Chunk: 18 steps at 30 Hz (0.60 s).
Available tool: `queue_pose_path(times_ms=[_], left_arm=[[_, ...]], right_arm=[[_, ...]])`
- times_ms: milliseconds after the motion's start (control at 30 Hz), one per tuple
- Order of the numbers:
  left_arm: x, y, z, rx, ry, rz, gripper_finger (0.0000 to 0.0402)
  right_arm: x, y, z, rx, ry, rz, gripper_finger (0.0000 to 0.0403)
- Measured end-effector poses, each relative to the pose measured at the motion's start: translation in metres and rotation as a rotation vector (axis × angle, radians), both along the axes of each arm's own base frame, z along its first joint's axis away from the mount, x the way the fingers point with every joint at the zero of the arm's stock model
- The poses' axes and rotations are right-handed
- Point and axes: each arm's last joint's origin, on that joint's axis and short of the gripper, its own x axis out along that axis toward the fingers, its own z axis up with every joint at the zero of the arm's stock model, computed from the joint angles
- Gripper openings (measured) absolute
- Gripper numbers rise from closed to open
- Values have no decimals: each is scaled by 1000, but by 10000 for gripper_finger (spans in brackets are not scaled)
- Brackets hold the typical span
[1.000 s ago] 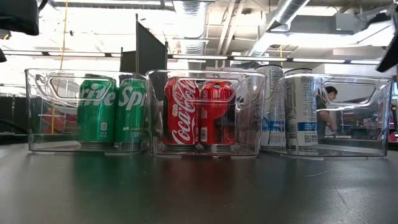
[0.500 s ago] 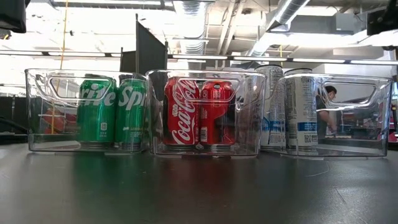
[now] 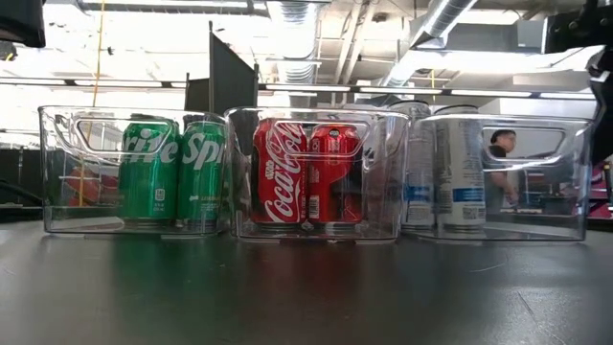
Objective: Sort soda cans
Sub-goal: Adjust the transparent bins to align them on the table, then return to Home Position
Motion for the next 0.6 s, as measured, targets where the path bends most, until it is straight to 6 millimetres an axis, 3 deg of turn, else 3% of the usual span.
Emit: queue_pose_path(times_ms=[367, 600], left_arm=[[0, 0, 0, -3, -3, 1, 0], [9, -11, 10, -30, -75, -107, 0]], right_arm=[[1, 3, -1, 11, -5, 42, 1], [-9, 29, 11, 101, -8, 123, 1]])
